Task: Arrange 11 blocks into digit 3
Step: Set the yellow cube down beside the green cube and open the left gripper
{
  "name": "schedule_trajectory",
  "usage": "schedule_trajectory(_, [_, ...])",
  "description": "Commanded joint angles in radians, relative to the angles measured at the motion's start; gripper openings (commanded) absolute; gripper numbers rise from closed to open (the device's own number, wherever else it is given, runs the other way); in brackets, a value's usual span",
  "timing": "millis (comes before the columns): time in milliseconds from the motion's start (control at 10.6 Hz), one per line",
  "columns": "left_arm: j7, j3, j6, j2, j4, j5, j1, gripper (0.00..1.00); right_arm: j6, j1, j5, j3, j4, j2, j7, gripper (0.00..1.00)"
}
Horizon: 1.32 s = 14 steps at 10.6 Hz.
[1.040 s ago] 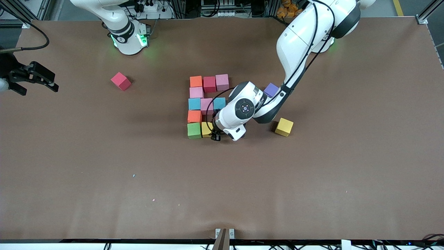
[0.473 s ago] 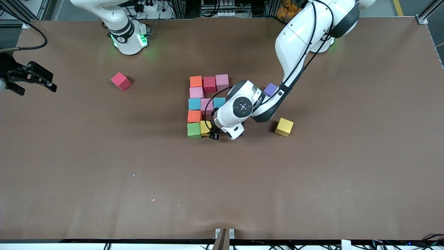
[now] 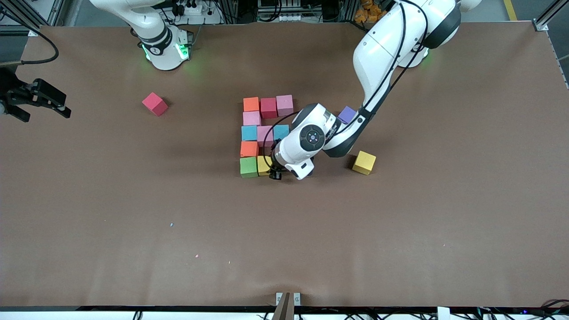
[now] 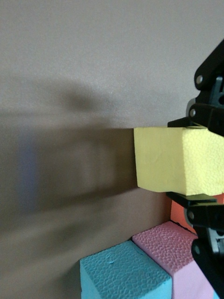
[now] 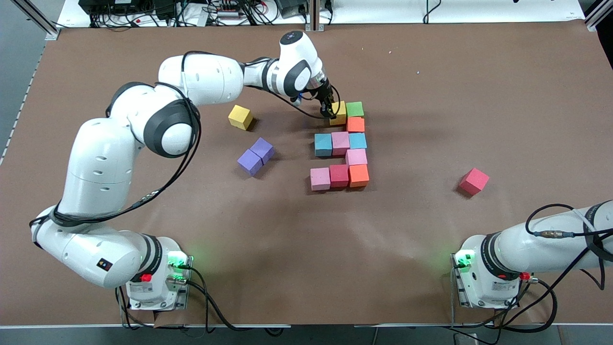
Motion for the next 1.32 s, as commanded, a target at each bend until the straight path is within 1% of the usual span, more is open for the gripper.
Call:
schedule_trajectory(0, [-0.031, 0.003, 0.009, -0.010, -0.013, 0.025, -0.007, 0.00, -0.016, 0.000, 0.001, -0.001, 0.009, -0.001, -0.005, 1.00])
schedule_trajectory(189, [-0.032, 0.003, 0.022, -0.009, -0.013, 0.024, -0.007, 0.00, -0.017, 0.006, 0.000, -0.001, 0.009, -0.001, 0.001, 1.00])
schedule_trajectory(284, [-0.032, 0.003, 0.029, -0.007, -0.013, 0.025, -0.007, 0.00, -0.022, 0.009, 0.000, -0.013, 0.011, -0.001, -0.001, 1.00])
schedule_trajectory(473, [-0.032, 0.007, 0.030, -0.004, -0.013, 0.024, -0.007, 0.00, -0.028, 0.053, 0.001, -0.065, 0.011, -0.001, -0.004, 1.00])
schedule_trajectory(567, [-0.032, 0.009, 0.030, -0.003, -0.011, 0.024, -0.007, 0.00, -0.029, 0.067, 0.001, -0.079, 0.011, -0.001, -0.004, 1.00])
schedule_trajectory(1230, [-0.032, 0.009, 0.044, -0.001, -0.013, 0.024, -0.010, 0.00, -0.032, 0.070, 0.003, -0.076, 0.009, 0.005, -0.002, 1.00])
